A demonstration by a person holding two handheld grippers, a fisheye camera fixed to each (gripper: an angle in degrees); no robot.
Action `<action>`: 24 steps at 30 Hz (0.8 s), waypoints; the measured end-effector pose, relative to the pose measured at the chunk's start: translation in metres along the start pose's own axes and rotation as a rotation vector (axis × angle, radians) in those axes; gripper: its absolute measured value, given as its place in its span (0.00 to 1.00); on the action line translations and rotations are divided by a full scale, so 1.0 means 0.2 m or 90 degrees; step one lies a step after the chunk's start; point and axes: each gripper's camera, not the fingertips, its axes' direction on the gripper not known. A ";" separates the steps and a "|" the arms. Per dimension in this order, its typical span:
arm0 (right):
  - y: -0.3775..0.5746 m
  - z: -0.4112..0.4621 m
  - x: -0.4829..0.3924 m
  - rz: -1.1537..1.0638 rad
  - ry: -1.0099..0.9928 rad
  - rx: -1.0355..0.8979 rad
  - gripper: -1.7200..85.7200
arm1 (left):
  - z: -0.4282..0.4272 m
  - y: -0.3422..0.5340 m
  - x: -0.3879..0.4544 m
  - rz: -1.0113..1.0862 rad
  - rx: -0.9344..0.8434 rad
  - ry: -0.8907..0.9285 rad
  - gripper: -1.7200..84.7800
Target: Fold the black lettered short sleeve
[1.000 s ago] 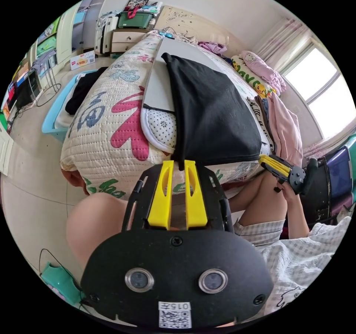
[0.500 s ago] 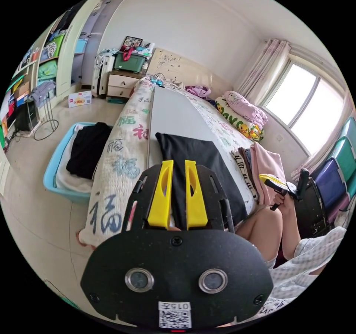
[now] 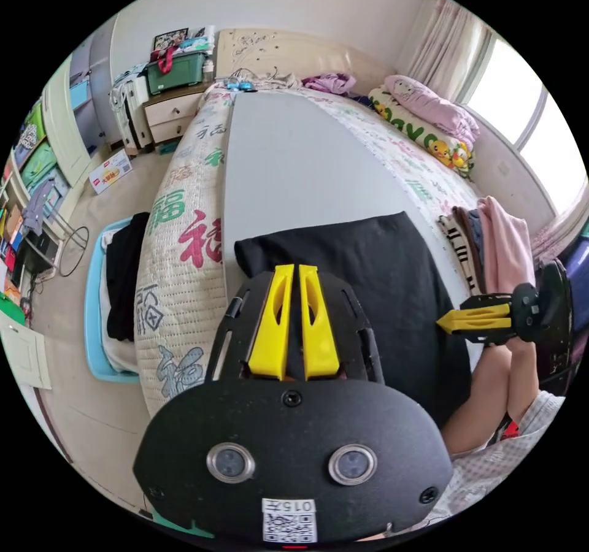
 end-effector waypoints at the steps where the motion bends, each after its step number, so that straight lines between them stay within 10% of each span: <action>1: 0.00 0.01 0.01 0.002 0.002 0.008 0.01 | 0.06 -0.01 -0.03 -0.009 -0.014 -0.025 0.02; 24: -0.64 -0.32 0.90 0.312 -0.109 0.228 0.15 | 0.03 -0.07 -0.74 -0.192 0.065 0.183 0.15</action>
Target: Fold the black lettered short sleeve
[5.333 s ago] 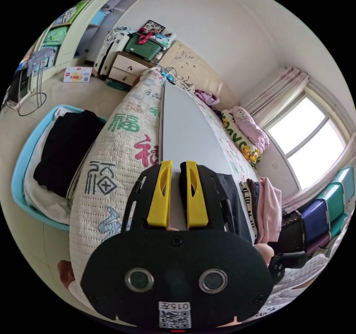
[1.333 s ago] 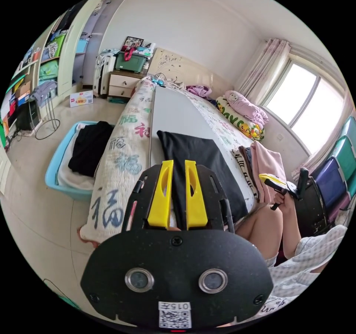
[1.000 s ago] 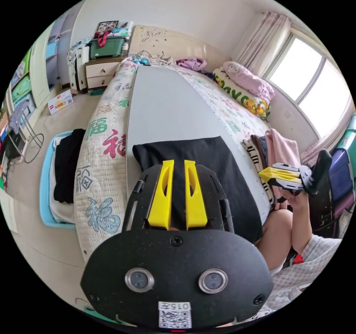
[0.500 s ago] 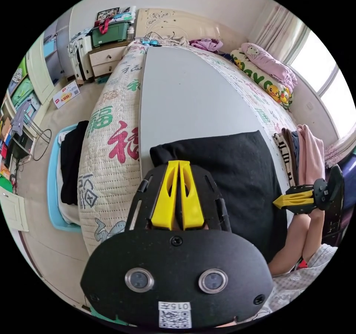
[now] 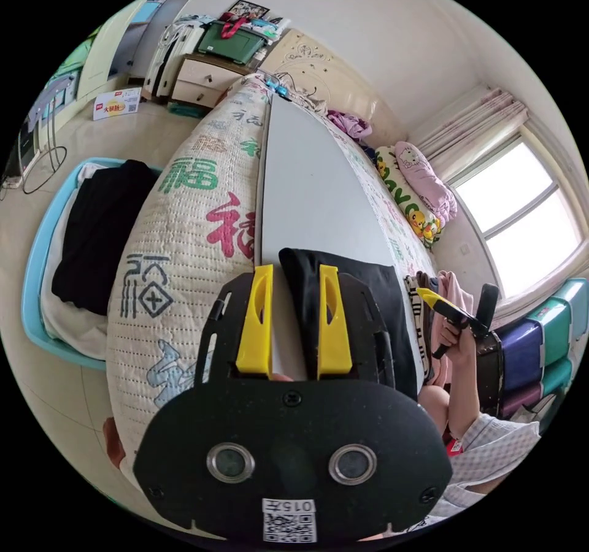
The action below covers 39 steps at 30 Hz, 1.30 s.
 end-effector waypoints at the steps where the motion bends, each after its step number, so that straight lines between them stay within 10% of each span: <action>1: -0.07 0.05 0.02 0.010 -0.002 -0.006 0.15 | 0.01 -0.01 -0.02 -0.004 0.000 0.004 0.15; 25: -0.55 0.25 -0.28 0.053 -0.071 0.024 0.06 | 0.11 0.18 -0.12 0.033 -0.026 0.047 0.08; 39: 0.18 -1.28 -1.35 -0.143 -0.054 0.345 0.04 | -1.03 1.04 0.74 0.345 0.243 0.227 0.06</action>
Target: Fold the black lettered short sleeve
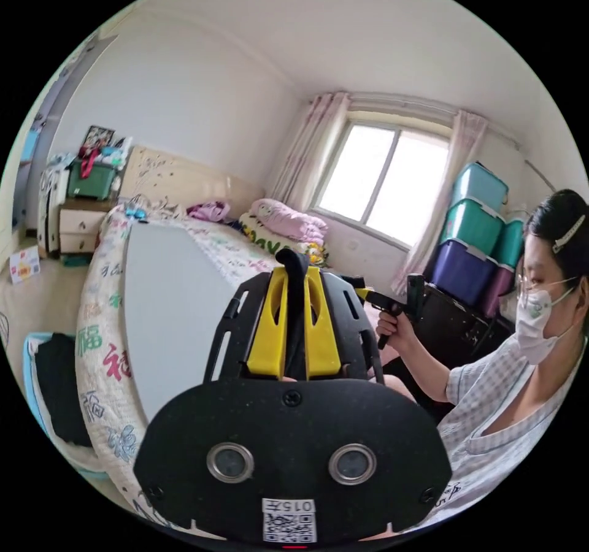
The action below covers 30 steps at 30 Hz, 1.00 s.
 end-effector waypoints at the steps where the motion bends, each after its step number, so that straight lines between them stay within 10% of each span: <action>1: -0.01 -0.10 -0.07 -0.017 0.011 0.014 0.04 | -0.05 -0.03 0.16 0.029 0.015 0.025 0.06; 15: -0.18 -1.73 -1.05 -0.159 0.242 0.207 0.04 | 0.01 -0.08 1.45 0.202 0.115 0.260 0.04; 30: -0.37 -1.50 -1.07 -0.115 0.162 0.129 0.03 | 0.22 0.14 1.35 0.103 0.074 0.240 0.05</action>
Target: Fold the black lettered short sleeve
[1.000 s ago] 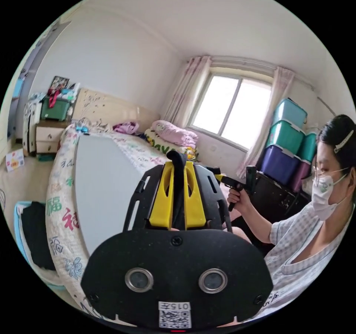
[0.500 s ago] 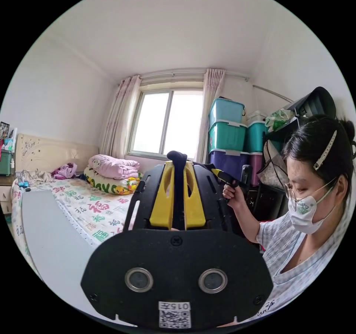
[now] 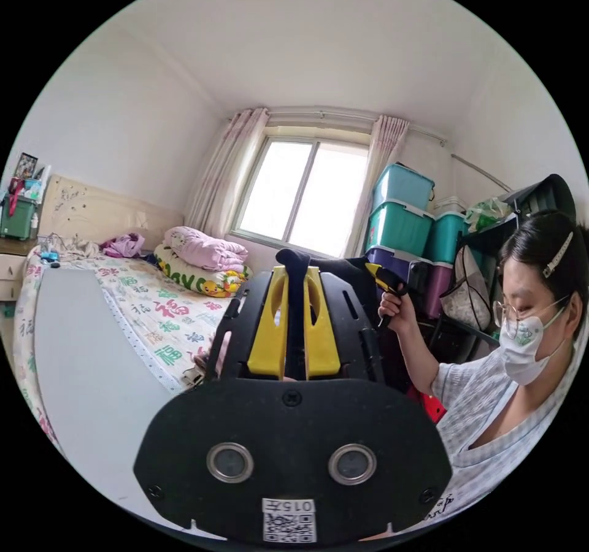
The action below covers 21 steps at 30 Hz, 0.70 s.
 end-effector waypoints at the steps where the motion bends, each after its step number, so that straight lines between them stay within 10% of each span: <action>1: -0.02 0.05 -0.01 -0.005 -0.001 -0.002 0.03 | -0.05 -0.04 -0.02 0.004 0.008 -0.028 0.05; 21: 0.12 1.30 -0.31 0.011 -0.226 -0.154 0.02 | -0.83 -0.14 -0.27 -0.060 0.081 -0.235 0.04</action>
